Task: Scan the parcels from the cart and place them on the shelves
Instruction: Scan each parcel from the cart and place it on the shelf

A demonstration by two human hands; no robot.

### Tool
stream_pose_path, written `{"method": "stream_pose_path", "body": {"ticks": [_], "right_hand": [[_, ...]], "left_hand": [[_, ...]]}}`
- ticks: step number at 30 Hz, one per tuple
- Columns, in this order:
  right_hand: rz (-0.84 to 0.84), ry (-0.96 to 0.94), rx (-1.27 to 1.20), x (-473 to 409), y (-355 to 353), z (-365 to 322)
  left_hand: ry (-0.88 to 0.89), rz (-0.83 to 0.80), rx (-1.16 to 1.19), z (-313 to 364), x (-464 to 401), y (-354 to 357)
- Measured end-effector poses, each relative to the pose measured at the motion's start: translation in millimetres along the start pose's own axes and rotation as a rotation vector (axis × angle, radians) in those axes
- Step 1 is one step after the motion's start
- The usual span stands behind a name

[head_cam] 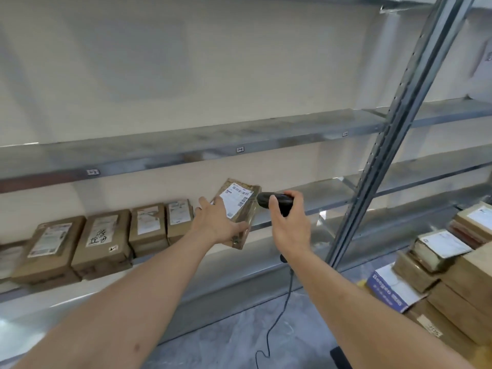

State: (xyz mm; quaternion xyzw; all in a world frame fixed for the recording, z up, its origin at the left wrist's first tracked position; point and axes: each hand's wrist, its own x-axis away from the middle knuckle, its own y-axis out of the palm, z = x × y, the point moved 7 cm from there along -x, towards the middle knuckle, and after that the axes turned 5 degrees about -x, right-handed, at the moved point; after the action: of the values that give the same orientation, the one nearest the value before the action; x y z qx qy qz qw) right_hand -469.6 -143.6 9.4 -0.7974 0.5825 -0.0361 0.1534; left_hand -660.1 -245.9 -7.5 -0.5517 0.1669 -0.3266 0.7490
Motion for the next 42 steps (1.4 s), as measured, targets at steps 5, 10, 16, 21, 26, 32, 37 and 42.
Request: {"method": "stream_pose_path", "body": {"ticks": [5,10,16,21,26,32,37,42], "right_hand": [[-0.084,0.013,0.011,-36,36,20],[-0.195,0.023,0.006,-88,70,44],[-0.340,0.022,0.038,-141,104,68],[-0.433,0.027,0.052,-168,131,85],[-0.486,0.032,0.064,-182,155,96],[-0.484,0.052,0.086,-195,180,116],[-0.474,0.075,0.109,-200,192,124],[-0.457,0.079,0.112,-209,201,126]], "left_hand": [[-0.108,-0.013,0.040,-18,-36,20],[-0.233,-0.008,0.033,-21,-72,37],[-0.389,-0.001,0.019,-20,-107,58],[-0.502,-0.017,0.022,-24,-121,76],[-0.573,-0.026,0.008,-39,-144,94],[-0.621,-0.065,-0.045,-58,-171,116],[-0.606,-0.108,-0.213,-72,-190,125],[-0.555,-0.114,-0.340,-79,-203,131]]}}
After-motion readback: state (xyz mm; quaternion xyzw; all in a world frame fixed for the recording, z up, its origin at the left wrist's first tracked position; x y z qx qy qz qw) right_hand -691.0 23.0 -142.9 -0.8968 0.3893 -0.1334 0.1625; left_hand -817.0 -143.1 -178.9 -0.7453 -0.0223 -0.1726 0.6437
